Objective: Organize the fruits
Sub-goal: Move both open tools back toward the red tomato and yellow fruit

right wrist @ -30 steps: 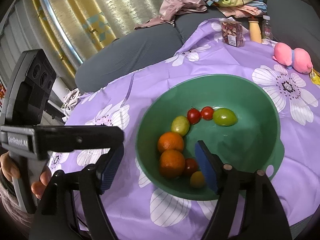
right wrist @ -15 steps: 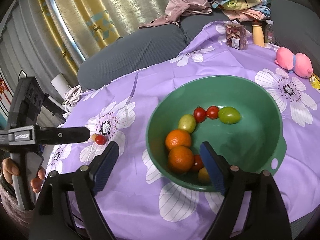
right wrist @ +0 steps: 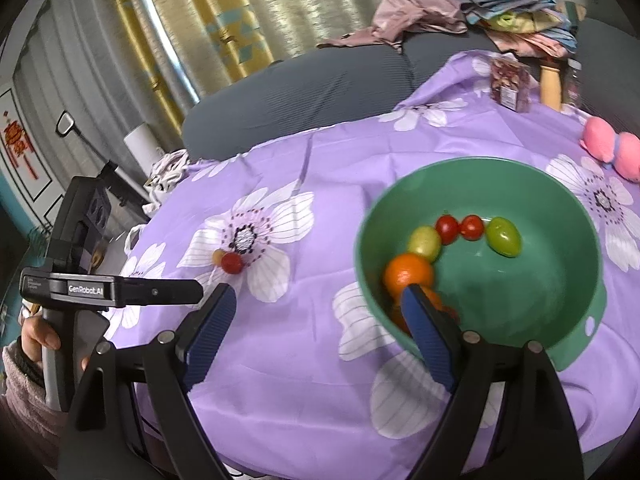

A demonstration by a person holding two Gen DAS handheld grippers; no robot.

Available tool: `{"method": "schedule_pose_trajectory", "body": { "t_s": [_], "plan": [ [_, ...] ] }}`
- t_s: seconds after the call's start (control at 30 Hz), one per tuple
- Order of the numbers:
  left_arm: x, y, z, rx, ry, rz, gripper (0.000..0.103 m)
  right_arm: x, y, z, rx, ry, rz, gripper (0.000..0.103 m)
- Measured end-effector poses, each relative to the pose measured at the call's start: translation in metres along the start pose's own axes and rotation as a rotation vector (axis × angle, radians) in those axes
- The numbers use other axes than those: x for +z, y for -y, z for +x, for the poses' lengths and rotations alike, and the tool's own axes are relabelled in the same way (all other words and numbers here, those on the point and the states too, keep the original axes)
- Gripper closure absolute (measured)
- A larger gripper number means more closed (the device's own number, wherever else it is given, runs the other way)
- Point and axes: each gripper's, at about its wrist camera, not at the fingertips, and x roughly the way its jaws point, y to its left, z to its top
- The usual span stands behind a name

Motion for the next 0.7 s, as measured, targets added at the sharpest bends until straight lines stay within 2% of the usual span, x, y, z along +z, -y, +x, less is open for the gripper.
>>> {"method": "schedule_pose_trajectory", "body": {
  "t_s": [0.7],
  "plan": [
    [-0.002,-0.04,-0.013,-0.03,0.043,-0.037,0.006,0.0,-0.066,0.038,0.076,-0.09,-0.16,0.018]
  ]
}}
